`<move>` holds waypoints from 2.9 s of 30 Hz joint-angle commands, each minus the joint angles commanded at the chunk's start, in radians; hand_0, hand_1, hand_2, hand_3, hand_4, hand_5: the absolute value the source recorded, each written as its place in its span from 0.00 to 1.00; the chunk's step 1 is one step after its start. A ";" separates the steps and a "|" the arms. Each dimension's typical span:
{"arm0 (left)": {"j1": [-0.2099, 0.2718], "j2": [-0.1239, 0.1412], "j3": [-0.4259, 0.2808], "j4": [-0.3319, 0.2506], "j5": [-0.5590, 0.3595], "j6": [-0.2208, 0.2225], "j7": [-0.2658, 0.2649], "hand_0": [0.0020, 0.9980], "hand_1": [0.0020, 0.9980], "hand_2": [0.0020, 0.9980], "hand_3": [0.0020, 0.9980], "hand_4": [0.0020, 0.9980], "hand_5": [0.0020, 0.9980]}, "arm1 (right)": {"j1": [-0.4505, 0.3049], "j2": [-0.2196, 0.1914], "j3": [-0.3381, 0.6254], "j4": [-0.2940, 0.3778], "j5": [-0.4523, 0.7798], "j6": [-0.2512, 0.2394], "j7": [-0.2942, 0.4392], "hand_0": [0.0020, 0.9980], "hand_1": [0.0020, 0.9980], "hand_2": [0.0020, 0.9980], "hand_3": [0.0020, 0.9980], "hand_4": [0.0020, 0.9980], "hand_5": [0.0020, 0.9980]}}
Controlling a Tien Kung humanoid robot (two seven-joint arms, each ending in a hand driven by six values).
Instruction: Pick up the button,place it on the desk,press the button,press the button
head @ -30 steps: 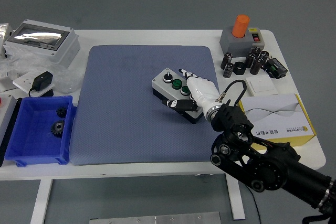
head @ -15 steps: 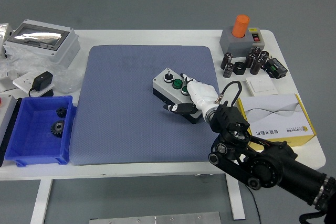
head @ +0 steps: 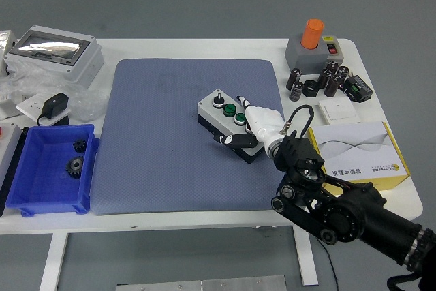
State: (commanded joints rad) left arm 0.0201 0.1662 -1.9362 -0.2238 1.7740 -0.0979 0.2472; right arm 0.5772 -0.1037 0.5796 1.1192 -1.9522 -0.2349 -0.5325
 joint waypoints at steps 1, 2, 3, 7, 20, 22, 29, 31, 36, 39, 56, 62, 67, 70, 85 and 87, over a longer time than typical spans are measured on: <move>0.000 0.000 -0.001 0.000 0.001 0.000 -0.001 0.66 0.62 0.62 0.75 0.94 0.65 | 0.001 0.000 0.001 -0.001 -0.008 0.001 -0.001 0.26 0.50 0.60 0.99 0.90 0.40; 0.000 0.000 -0.001 0.001 0.002 0.000 -0.002 0.66 0.62 0.62 0.75 0.94 0.65 | 0.002 0.001 0.003 -0.001 -0.020 0.003 -0.003 0.26 0.50 0.60 0.99 0.90 0.40; -0.001 0.001 -0.001 0.001 0.003 0.000 -0.003 0.66 0.62 0.62 0.75 0.94 0.65 | 0.003 0.001 0.005 -0.001 -0.032 0.005 -0.004 0.26 0.50 0.60 0.99 0.90 0.40; -0.001 0.001 -0.002 0.003 0.005 0.000 -0.007 0.66 0.62 0.62 0.75 0.95 0.66 | 0.006 0.000 0.012 0.002 -0.080 0.013 -0.011 0.23 0.45 0.48 0.94 0.83 0.33; -0.002 0.000 -0.019 0.015 0.028 -0.004 -0.035 0.66 0.62 0.62 0.75 0.97 0.67 | 0.012 0.001 -0.021 0.013 -0.178 0.038 -0.044 0.14 0.35 0.39 0.62 0.38 0.02; -0.002 -0.001 -0.022 0.017 0.031 -0.004 -0.039 0.66 0.62 0.62 0.75 0.97 0.67 | 0.012 0.001 -0.026 0.015 -0.183 0.037 -0.044 0.14 0.35 0.39 0.62 0.38 0.02; -0.002 -0.002 -0.028 0.021 0.036 -0.001 -0.051 0.66 0.62 0.62 0.75 0.97 0.67 | 0.012 -0.004 -0.024 0.028 -0.188 -0.001 -0.010 0.11 0.32 0.35 0.48 0.39 0.00; -0.002 -0.002 -0.028 0.021 0.036 0.001 -0.054 0.66 0.62 0.62 0.75 0.97 0.67 | 0.013 -0.004 -0.027 0.027 -0.185 -0.017 0.004 0.12 0.32 0.34 0.48 0.41 0.00; -0.001 -0.003 -0.026 0.021 0.032 0.005 -0.056 0.66 0.62 0.62 0.75 0.97 0.67 | 0.021 -0.005 -0.035 0.029 -0.172 -0.056 0.054 0.12 0.31 0.33 0.50 0.43 0.00; -0.001 -0.003 -0.025 0.020 0.031 0.007 -0.057 0.66 0.62 0.62 0.75 0.97 0.67 | 0.031 -0.008 -0.047 0.032 -0.148 -0.080 0.120 0.12 0.31 0.33 0.50 0.43 0.00; 0.000 -0.008 -0.019 0.016 0.021 0.016 -0.054 0.66 0.62 0.62 0.75 0.97 0.65 | 0.105 -0.035 -0.165 -0.017 -0.232 -0.098 0.570 0.13 0.33 0.32 0.54 0.38 0.00; -0.001 -0.009 -0.019 0.015 0.023 0.016 -0.055 0.66 0.62 0.62 0.75 0.97 0.65 | 0.112 -0.026 -0.176 -0.065 -0.253 -0.107 0.600 0.15 0.34 0.33 0.55 0.34 0.00; -0.002 -0.010 -0.021 0.016 0.025 0.015 -0.057 0.66 0.62 0.62 0.75 0.98 0.65 | 0.112 -0.023 -0.174 -0.086 -0.251 -0.101 0.596 0.15 0.34 0.33 0.55 0.33 0.00; -0.002 -0.010 -0.020 0.015 0.027 0.014 -0.055 0.66 0.62 0.62 0.75 0.98 0.65 | 0.108 -0.021 -0.172 -0.096 -0.243 -0.100 0.595 0.15 0.34 0.33 0.55 0.33 0.00; -0.001 -0.012 -0.019 0.013 0.030 0.012 -0.051 0.66 0.62 0.62 0.75 0.98 0.66 | 0.100 -0.019 -0.159 -0.108 -0.234 -0.085 0.605 0.17 0.38 0.43 0.65 0.42 0.00; -0.001 -0.011 -0.018 0.013 0.029 0.013 -0.052 0.66 0.62 0.62 0.75 0.98 0.66 | 0.098 -0.018 -0.160 -0.110 -0.234 -0.083 0.602 0.17 0.38 0.43 0.65 0.42 0.00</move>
State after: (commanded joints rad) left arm 0.0189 0.1550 -1.9542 -0.2106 1.8031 -0.0845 0.1950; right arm 0.6756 -0.1222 0.4200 1.0092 -2.1859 -0.3180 0.0697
